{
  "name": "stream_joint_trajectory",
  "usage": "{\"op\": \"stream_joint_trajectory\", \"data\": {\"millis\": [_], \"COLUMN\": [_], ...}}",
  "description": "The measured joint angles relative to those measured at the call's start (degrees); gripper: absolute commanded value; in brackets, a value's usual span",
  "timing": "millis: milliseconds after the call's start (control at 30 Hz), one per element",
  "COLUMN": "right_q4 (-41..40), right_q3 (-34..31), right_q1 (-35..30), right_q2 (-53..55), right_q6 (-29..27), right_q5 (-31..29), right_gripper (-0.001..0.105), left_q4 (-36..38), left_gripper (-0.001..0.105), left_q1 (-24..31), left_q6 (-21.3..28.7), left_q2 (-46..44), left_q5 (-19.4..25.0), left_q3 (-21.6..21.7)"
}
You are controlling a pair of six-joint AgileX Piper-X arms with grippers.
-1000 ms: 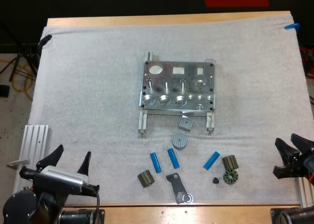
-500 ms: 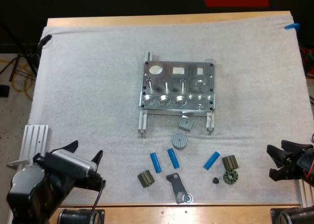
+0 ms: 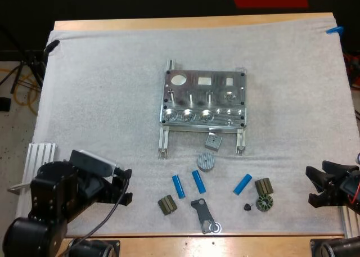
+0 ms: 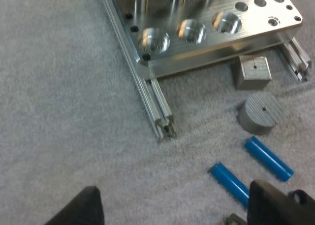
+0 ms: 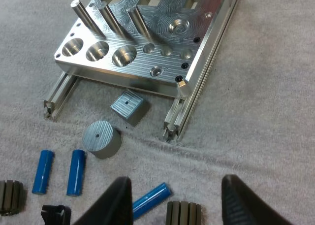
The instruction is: Load cells from right to left
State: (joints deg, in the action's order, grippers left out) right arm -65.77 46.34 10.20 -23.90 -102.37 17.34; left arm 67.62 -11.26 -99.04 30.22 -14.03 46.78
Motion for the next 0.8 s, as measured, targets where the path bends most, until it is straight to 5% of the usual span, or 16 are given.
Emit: {"op": "stream_joint_trajectory", "data": {"millis": [400, 800], "right_q4": [0.0, 0.0], "right_q3": [0.0, 0.0], "right_q1": [0.0, 0.0], "right_q2": [0.0, 0.0], "right_q6": [0.0, 0.0], "right_q5": [0.0, 0.0], "right_gripper": [0.042, 0.042], "left_q4": [0.0, 0.0], "left_gripper": [0.06, 0.06], "left_q1": [-2.3, -2.2], "left_q6": [-6.6, -7.0], "left_q2": [12.0, 22.2], "left_q5": [0.0, -3.3], "left_q3": [0.0, 0.0]}}
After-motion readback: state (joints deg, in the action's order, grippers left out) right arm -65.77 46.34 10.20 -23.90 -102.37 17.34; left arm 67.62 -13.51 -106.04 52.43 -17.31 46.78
